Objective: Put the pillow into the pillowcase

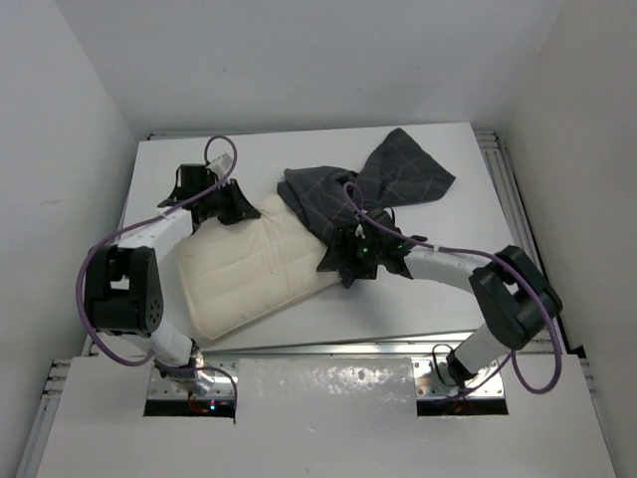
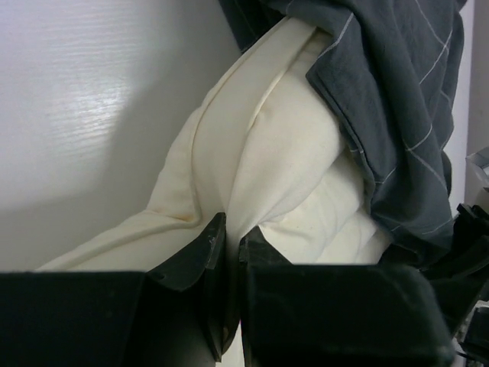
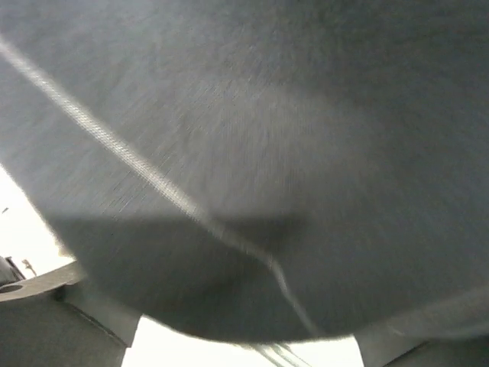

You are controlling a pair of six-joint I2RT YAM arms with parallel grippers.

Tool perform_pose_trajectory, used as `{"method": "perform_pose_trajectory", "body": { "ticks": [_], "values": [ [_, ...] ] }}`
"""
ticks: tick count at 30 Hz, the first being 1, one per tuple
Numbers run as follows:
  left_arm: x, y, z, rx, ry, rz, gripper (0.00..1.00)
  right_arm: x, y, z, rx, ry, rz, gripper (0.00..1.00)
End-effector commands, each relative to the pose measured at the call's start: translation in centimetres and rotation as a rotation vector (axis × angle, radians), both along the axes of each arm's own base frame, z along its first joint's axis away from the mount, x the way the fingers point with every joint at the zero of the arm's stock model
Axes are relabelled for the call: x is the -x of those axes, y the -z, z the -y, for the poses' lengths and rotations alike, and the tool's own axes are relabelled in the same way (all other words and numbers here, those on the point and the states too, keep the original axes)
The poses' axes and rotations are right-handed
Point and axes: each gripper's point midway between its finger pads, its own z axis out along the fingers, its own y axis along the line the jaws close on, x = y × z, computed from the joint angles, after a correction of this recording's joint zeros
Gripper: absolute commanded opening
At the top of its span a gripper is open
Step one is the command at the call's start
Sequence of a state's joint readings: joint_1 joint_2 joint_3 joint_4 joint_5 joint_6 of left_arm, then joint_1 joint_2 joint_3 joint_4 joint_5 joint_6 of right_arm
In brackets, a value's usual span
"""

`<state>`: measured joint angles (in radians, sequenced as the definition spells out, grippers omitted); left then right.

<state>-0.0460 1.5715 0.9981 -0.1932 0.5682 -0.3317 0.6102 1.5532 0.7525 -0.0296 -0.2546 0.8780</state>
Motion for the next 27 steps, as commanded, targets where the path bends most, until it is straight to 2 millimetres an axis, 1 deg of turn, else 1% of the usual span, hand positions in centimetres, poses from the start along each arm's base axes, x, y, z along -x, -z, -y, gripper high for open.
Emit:
{"method": "perform_pose_trajectory", "body": {
  "ticks": [1, 3, 4, 5, 6, 7, 8, 9, 10, 11, 12, 13, 14, 15, 16, 17, 18, 19, 20, 21, 22, 23, 24, 25, 26, 27],
  "values": [
    [-0.7, -1.6, 0.8, 0.031, 0.015, 0.078, 0.0, -1.0, -1.1, -3.3, -0.167, 0.025, 0.008, 0.98],
    [-0.4, -0.9, 0.5, 0.002, 0.023, 0.077, 0.0, -1.6, -1.4, -4.2, -0.182, 0.029, 0.031, 0.97],
    [-0.2, -0.6, 0.6, -0.002, 0.029, 0.072, 0.0, -2.2, -1.3, -4.7, -0.172, 0.031, 0.035, 0.95],
    [0.1, -0.3, 0.7, -0.015, 0.047, 0.075, 0.0, -2.7, -1.3, -4.8, -0.161, 0.037, 0.038, 0.88],
    [0.2, -0.2, 1.1, -0.03, 0.069, 0.08, 0.0, -4.0, -1.6, -4.9, -0.144, 0.074, 0.066, 0.82],
    [1.2, 0.4, 2.3, -0.046, 0.12, 0.056, 0.0, -4.7, -1.3, -4.5, -0.117, 0.101, 0.076, 0.73],
    [1.7, 0.8, 3.0, -0.088, 0.185, 0.075, 0.0, -5.9, -1.3, -3.7, -0.09, 0.143, 0.094, 0.6],
    [1.9, 0.7, 3.8, -0.111, 0.237, 0.088, 0.0, -7.9, -2.1, -2.9, -0.067, 0.208, 0.136, 0.29],
    [3.8, 1.5, 5.5, -0.137, 0.323, 0.056, 0.0, -8.7, -1.9, -1.9, -0.044, 0.244, 0.125, 0.16],
    [4.1, 1.2, 6.4, -0.187, 0.415, 0.109, 0.03, -10.9, -2.6, -0.4, -0.05, 0.298, 0.14, 0.06],
    [5.0, 1.6, 7.0, -0.218, 0.486, 0.122, 0.06, -11.4, -2.8, -0.1, -0.07, 0.291, 0.131, 0.0],
    [6.8, 1.9, 8.3, -0.239, 0.569, 0.105, 0.12, -12.4, -3.3, 0.3, -0.088, 0.283, 0.138, 0.0],
    [7.3, 1.8, 8.7, -0.268, 0.64, 0.144, 0.28, -14.4, -3.8, 1.3, -0.086, 0.251, 0.175, 0.0],
    [8.4, 1.7, 9.5, -0.275, 0.704, 0.156, 0.38, -14.9, -4.0, 1.2, -0.091, 0.19, 0.183, 0.0],
    [9.1, 1.6, 9.3, -0.306, 0.764, 0.164, 0.47, -13.7, -1.8, 1.5, -0.064, 0.028, 0.112, 0.0],
    [9.5, 1.4, 9.4, -0.32, 0.799, 0.17, 0.6, -15.4, -4.1, 0.8, -0.066, -0.049, 0.148, 0.0],
    [10.4, 1.4, 8.9, -0.344, 0.832, 0.145, 0.63, -12.9, -2.3, 1.7, 0.002, -0.129, 0.017, 0.0],
    [10.0, 0.6, 8.8, -0.374, 0.871, 0.194, 0.72, -12.9, -1.8, 2.2, 0.063, -0.259, 0.065, 0.0],
    [10.3, 0.2, 8.0, -0.418, 0.883, 0.188, 0.74, -12.2, -1.1, 2.7, 0.098, -0.311, 0.002, 0.0],
    [10.0, -0.5, 7.6, -0.455, 0.89, 0.216, 0.75, -11.6, -0.6, 3.0, 0.115, -0.358, -0.01, 0.0],
    [8.8, -2.2, 7.4, -0.502, 0.899, 0.285, 0.76, -11.4, -0.2, 3.5, 0.143, -0.432, 0.017, 0.0],
    [8.1, -3.4, 6.5, -0.571, 0.879, 0.316, 0.76, -10.7, 0.5, 3.9, 0.155, -0.458, -0.004, 0.0],
    [7.2, -4.7, 6.2, -0.61, 0.859, 0.362, 0.76, -10.7, 0.9, 4.5, 0.165, -0.485, 0.012, 0.0],
    [6.1, -6.5, 6.0, -0.641, 0.817, 0.417, 0.76, -10.0, 1.6, 4.9, 0.164, -0.494, -0.003, 0.0],
    [5.1, -8.2, 5.1, -0.692, 0.75, 0.463, 0.76, -9.8, 1.6, 5.1, 0.159, -0.493, 0.0, 0.0],
    [3.8, -9.5, 5.0, -0.7, 0.675, 0.505, 0.75, -10.3, 1.7, 5.5, 0.153, -0.47, 0.01, 0.0]
  ]
}}
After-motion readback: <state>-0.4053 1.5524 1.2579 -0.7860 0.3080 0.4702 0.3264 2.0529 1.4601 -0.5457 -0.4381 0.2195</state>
